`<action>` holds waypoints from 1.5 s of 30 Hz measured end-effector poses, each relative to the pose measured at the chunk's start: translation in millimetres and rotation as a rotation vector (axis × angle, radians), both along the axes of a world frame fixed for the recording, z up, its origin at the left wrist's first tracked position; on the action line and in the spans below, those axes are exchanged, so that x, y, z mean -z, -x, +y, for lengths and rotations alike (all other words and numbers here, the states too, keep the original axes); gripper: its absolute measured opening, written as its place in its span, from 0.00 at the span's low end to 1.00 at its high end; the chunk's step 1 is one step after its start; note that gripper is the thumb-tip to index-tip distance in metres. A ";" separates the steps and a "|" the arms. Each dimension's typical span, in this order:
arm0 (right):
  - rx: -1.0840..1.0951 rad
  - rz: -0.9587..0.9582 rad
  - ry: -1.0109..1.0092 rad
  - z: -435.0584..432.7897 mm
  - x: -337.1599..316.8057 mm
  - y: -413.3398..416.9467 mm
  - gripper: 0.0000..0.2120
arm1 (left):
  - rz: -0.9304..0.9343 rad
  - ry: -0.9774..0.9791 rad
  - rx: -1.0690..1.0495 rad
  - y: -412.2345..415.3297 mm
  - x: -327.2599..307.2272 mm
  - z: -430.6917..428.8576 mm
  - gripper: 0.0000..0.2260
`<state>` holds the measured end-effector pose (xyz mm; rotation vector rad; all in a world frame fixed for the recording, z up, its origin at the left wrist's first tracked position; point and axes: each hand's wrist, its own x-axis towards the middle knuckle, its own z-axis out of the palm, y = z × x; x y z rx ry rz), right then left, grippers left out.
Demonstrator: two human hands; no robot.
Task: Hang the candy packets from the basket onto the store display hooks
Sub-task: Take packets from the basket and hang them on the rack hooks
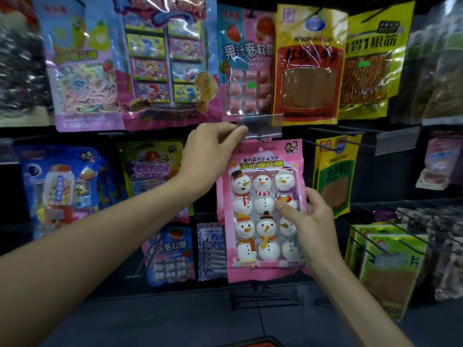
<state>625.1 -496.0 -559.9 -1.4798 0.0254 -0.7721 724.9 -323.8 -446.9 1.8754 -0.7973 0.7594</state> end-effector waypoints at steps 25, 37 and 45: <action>-0.012 0.083 0.062 -1.5 0.5 -17.8 0.10 | -0.200 -0.051 -0.089 6.2 10.5 4.5 0.09; -0.018 0.113 0.046 -6.7 6.0 -35.9 0.09 | 0.059 0.224 -0.049 8.8 87.2 3.4 0.25; -0.084 0.114 -0.004 -11.6 10.5 -54.5 0.11 | 0.512 0.418 0.166 -11.0 123.9 -2.6 0.23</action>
